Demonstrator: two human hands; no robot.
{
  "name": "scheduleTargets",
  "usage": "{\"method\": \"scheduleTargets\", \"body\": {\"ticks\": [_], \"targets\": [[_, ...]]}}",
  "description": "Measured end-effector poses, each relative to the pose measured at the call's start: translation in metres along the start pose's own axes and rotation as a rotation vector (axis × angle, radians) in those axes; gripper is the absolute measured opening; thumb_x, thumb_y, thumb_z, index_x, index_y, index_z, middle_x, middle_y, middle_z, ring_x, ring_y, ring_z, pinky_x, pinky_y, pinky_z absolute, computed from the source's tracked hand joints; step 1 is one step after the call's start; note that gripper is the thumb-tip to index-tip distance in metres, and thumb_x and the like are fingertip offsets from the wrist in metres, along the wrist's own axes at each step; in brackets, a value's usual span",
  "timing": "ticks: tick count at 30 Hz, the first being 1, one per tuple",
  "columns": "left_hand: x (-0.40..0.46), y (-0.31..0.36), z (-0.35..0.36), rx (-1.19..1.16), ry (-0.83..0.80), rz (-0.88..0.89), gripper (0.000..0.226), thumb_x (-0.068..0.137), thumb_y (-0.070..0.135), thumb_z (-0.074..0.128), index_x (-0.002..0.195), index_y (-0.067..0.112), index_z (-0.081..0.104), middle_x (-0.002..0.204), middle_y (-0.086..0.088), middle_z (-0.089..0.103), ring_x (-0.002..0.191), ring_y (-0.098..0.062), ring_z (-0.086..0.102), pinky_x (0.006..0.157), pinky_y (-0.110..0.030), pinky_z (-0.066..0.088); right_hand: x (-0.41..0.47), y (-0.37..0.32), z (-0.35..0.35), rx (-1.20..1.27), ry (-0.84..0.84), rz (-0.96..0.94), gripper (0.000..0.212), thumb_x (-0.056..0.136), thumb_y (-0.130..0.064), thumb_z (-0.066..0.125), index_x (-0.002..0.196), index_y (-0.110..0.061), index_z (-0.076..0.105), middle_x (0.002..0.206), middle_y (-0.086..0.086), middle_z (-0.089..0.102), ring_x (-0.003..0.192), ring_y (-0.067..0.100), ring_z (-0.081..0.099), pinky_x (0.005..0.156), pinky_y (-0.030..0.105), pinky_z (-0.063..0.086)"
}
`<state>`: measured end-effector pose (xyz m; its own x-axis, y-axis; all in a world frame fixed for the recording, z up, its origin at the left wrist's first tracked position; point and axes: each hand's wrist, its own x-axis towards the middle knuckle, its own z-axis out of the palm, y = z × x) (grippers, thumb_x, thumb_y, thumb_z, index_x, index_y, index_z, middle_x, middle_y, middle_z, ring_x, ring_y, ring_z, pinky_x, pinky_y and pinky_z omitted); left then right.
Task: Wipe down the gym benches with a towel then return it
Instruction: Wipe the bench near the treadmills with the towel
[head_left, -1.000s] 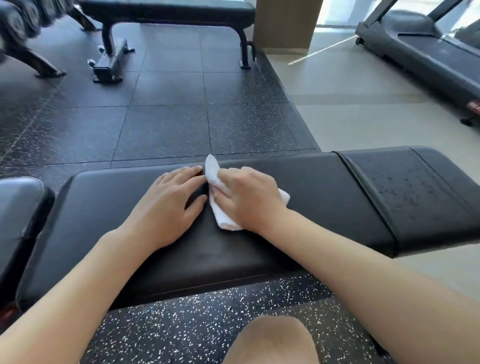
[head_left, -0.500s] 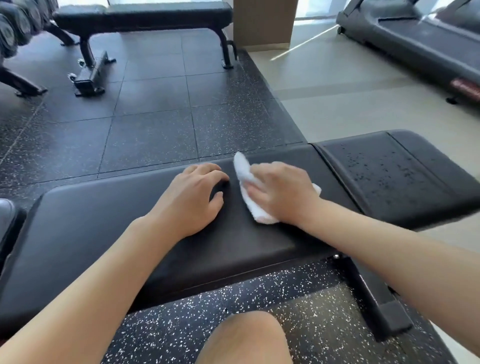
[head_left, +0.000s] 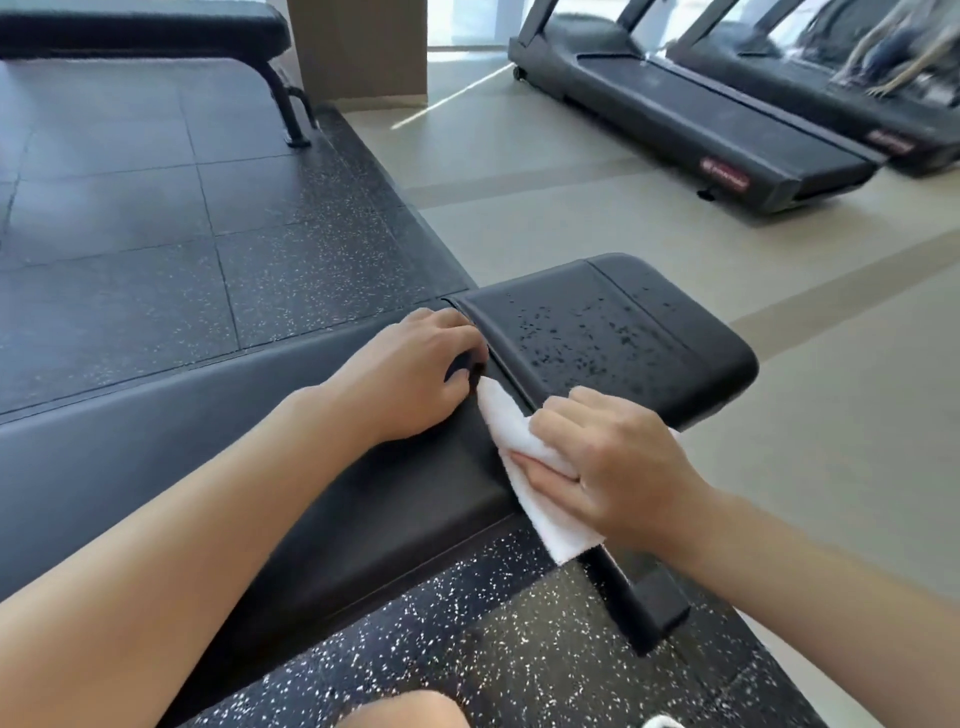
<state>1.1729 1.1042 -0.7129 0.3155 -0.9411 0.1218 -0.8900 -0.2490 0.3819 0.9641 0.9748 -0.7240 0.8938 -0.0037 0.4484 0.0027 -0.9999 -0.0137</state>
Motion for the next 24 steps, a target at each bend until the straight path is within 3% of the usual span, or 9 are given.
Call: {"method": "scheduleTargets", "body": {"ticks": [4,7,10,14,19,24], "targets": [[-0.006,-0.019,0.009,-0.101,0.104,0.034,0.026,0.096,0.012,0.059,0.117,0.022,0.071,0.127,0.008,0.063,0.120,-0.019,0.055,0.110,-0.039,0.041,0.002,0.003,0.011,0.046,0.010,0.082,0.036,0.097,-0.036,0.066,0.072,-0.018,0.047,0.068,-0.004,0.047,0.065,0.020,0.041,0.056,0.036,0.039],[-0.007,-0.033,0.008,-0.174,0.197,-0.037,0.024,0.094,0.016,0.064,0.113,0.027,0.073,0.126,0.012,0.064,0.123,-0.015,0.055,0.111,-0.031,0.039,0.020,0.006,0.022,0.063,0.009,0.180,0.035,0.096,-0.041,0.062,0.074,-0.023,0.042,0.068,-0.009,0.041,0.067,0.016,0.041,0.056,0.035,0.039],[-0.002,-0.048,0.005,-0.147,0.193,-0.108,0.026,0.092,0.021,0.065,0.115,0.031,0.071,0.128,0.014,0.061,0.124,-0.016,0.051,0.110,-0.033,0.039,0.059,0.015,0.044,0.084,-0.008,0.282,0.035,0.095,-0.048,0.055,0.076,-0.028,0.034,0.061,-0.012,0.035,0.065,0.015,0.042,0.058,0.031,0.032],[-0.002,-0.058,0.000,-0.155,0.169,-0.167,0.033,0.092,0.023,0.064,0.123,0.032,0.068,0.133,0.010,0.058,0.123,-0.022,0.051,0.111,-0.038,0.039,0.148,0.034,0.084,0.076,0.040,0.264,0.018,0.094,-0.042,0.052,0.100,-0.032,0.038,0.059,-0.013,0.036,0.067,0.026,0.058,0.060,0.035,0.043],[-0.006,-0.058,0.003,-0.136,0.189,-0.190,0.033,0.094,0.026,0.062,0.127,0.027,0.065,0.136,0.008,0.057,0.124,-0.026,0.050,0.110,-0.042,0.040,0.222,0.050,0.119,0.085,-0.257,0.376,0.030,0.090,-0.049,0.042,0.068,-0.030,0.048,0.065,-0.009,0.046,0.086,0.031,0.059,0.071,0.038,0.040],[-0.009,-0.054,0.004,-0.130,0.209,-0.178,0.028,0.092,0.020,0.060,0.119,0.026,0.068,0.132,0.007,0.060,0.119,-0.026,0.053,0.107,-0.042,0.042,0.147,0.033,0.085,0.090,-0.140,0.326,0.037,0.097,-0.055,0.047,0.071,-0.029,0.042,0.064,-0.014,0.045,0.073,0.016,0.047,0.066,0.034,0.033]]}}
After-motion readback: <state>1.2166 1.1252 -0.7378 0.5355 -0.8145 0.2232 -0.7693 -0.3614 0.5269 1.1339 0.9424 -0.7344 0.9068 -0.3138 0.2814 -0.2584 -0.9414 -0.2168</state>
